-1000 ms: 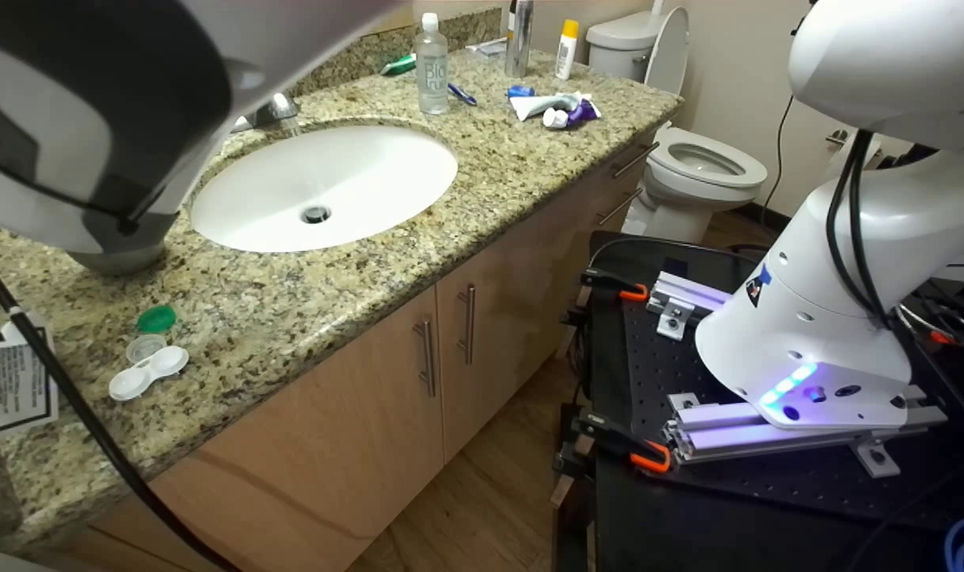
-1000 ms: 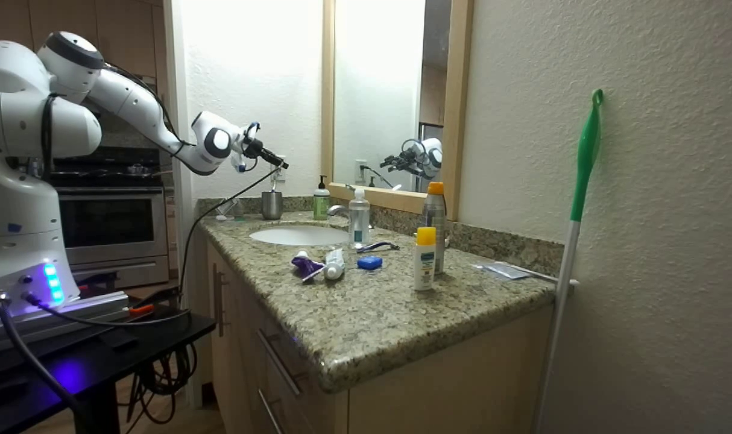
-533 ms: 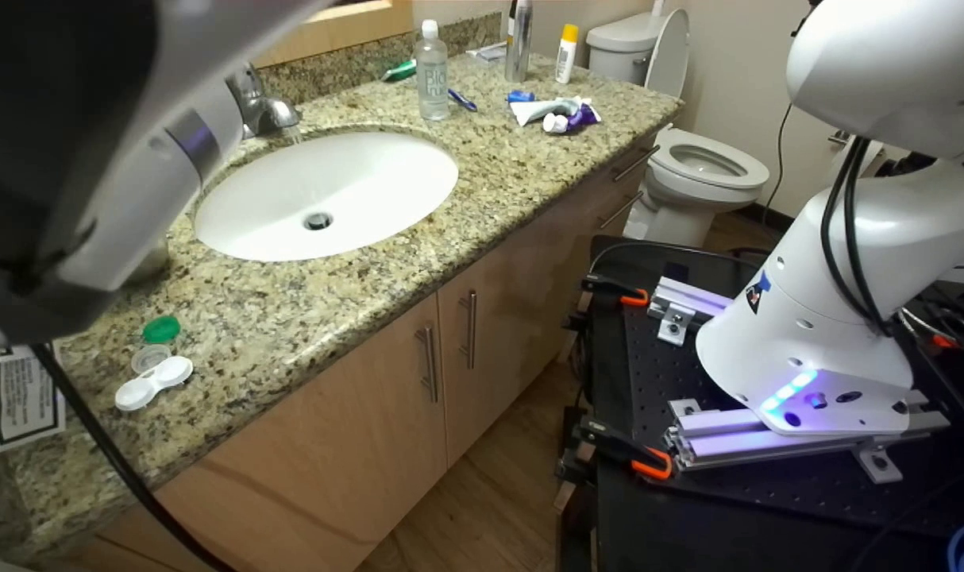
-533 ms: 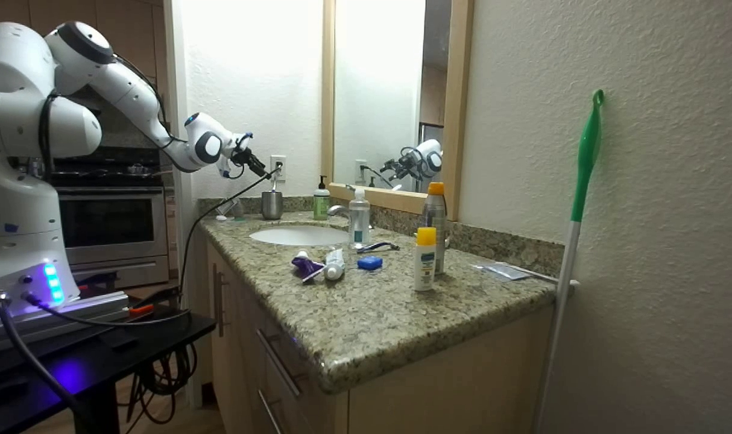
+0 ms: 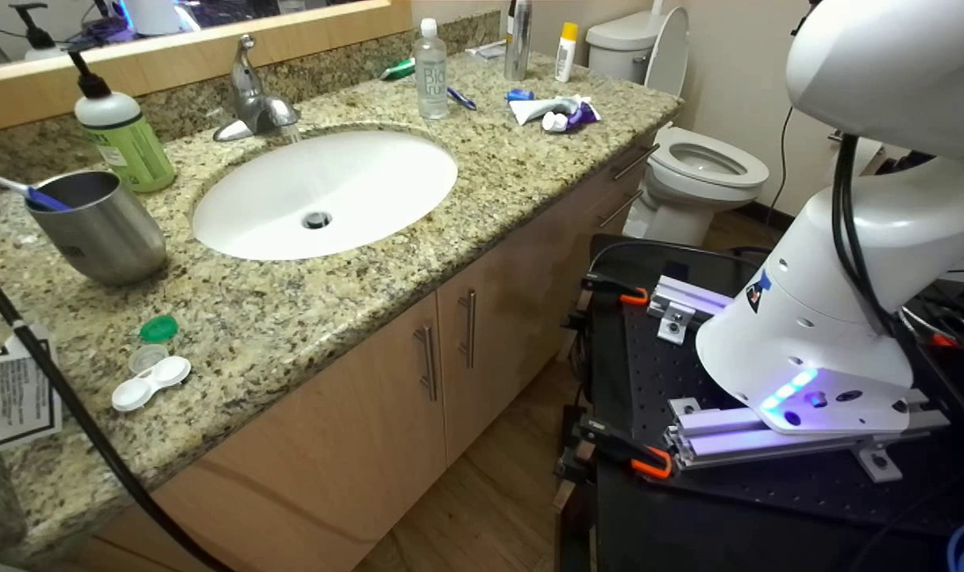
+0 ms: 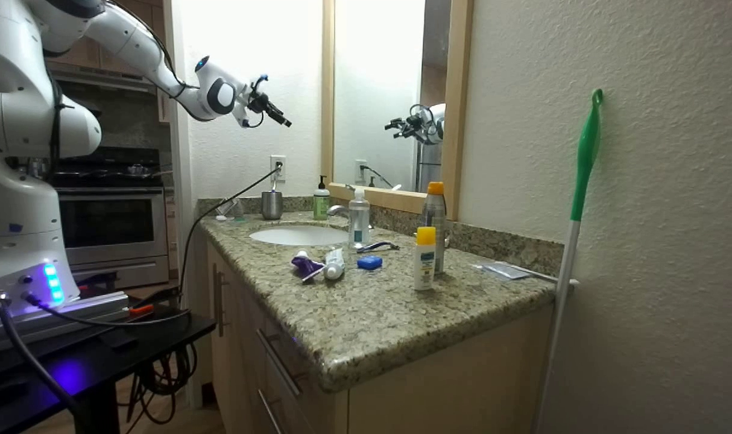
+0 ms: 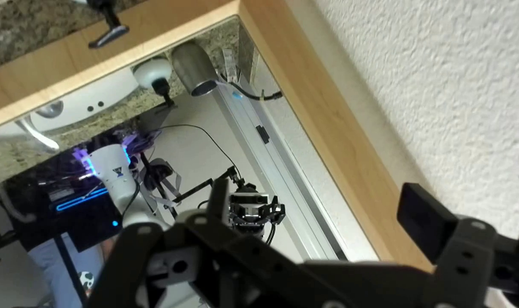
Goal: Place the toothbrush in the cup then put it back on the counter
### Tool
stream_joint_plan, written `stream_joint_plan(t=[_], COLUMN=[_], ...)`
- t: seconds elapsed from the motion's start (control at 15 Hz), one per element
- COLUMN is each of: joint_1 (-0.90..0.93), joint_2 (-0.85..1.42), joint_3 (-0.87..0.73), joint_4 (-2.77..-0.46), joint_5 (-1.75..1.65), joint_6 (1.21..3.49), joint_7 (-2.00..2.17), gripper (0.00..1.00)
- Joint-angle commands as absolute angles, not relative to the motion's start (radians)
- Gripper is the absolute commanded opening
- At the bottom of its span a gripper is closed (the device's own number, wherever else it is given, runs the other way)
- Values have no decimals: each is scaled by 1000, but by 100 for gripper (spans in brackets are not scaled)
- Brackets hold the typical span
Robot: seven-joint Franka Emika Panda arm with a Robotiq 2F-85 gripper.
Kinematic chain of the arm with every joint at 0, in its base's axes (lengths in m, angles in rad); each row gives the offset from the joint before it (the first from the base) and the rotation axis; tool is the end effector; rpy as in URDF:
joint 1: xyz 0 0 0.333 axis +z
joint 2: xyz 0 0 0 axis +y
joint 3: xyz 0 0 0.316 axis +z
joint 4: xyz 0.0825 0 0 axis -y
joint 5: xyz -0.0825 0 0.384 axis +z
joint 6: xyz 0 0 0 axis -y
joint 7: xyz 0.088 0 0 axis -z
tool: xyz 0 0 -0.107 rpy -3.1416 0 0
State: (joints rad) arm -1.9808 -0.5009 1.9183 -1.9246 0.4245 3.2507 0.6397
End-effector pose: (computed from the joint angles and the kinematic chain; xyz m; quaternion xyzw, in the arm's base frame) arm 0.6413 0.0410 0.5277 -0.7581 0.3232 -0.5614 0.0756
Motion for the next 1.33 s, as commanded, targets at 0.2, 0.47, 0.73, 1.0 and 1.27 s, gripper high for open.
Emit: stream_joint_plan(t=[0.2,0.47,0.73,1.0,1.27], joint_1=[-1783,-1763,-1710,-1662,-1622], joint_2=[-153,-166,-80,-97,-113], joint_3=[1685,1607,1611,1640,1643], joint_4=[-1945,-1902,-1896,-1876,-1840], joint_5=[378,390,429,511,604], joint_6=[3417,3442,3433,3454,3432], joint_7=[539,577,631,766,895], gripper=[100,100,100,100,100])
